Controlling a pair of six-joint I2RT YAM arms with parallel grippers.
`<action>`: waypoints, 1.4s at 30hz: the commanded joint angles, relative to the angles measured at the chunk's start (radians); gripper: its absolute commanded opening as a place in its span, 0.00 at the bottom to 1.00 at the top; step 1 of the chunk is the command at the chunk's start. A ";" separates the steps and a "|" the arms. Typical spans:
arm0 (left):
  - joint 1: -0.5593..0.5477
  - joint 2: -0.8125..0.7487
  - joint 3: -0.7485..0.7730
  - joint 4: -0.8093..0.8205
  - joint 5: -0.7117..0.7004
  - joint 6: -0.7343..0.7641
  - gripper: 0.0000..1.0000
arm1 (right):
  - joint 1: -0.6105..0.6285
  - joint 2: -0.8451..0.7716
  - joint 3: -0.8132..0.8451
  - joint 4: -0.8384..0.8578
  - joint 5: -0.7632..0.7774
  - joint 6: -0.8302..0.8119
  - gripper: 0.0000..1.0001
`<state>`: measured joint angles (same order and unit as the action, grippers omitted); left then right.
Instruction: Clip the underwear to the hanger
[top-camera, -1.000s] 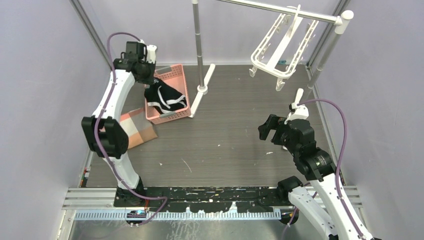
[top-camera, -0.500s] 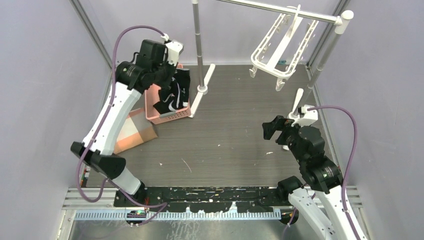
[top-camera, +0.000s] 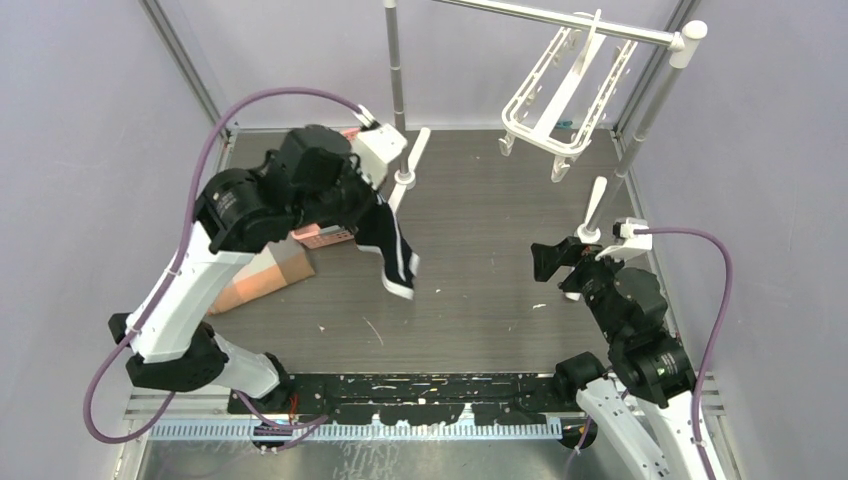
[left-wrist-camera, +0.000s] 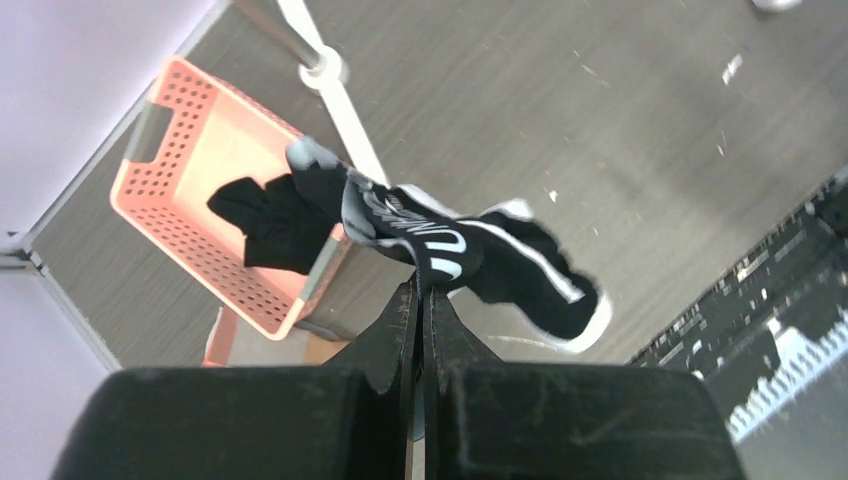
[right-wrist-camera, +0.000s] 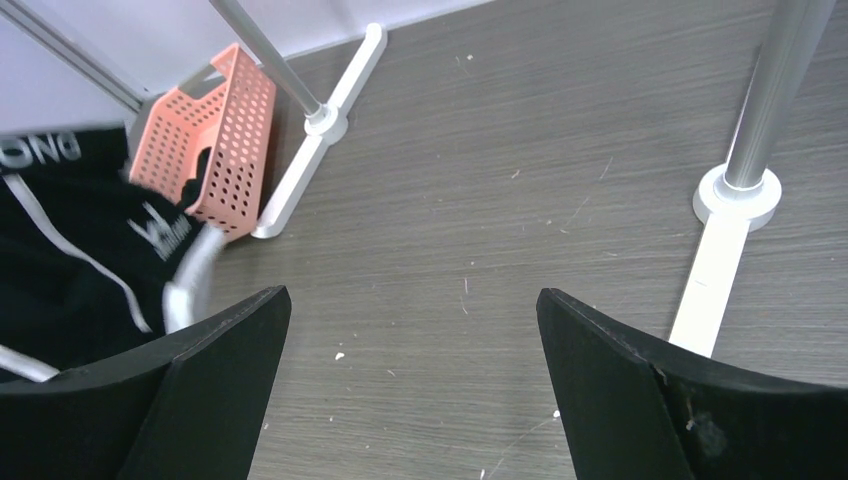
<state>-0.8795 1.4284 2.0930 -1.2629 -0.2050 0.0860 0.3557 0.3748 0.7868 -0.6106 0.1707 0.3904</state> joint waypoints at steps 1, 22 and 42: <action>-0.157 0.022 0.008 -0.095 -0.096 -0.029 0.00 | -0.003 -0.025 -0.002 0.087 -0.008 0.000 1.00; -0.489 0.226 0.235 -0.025 0.120 -0.012 0.00 | -0.004 -0.133 -0.138 0.214 -0.006 -0.021 1.00; -0.122 0.002 -0.726 0.154 0.244 -0.171 0.00 | -0.004 -0.032 -0.133 0.143 -0.057 0.094 0.96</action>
<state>-1.0374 1.4853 1.4357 -1.1515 0.0315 -0.0341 0.3557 0.2520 0.6472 -0.4873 0.1616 0.4248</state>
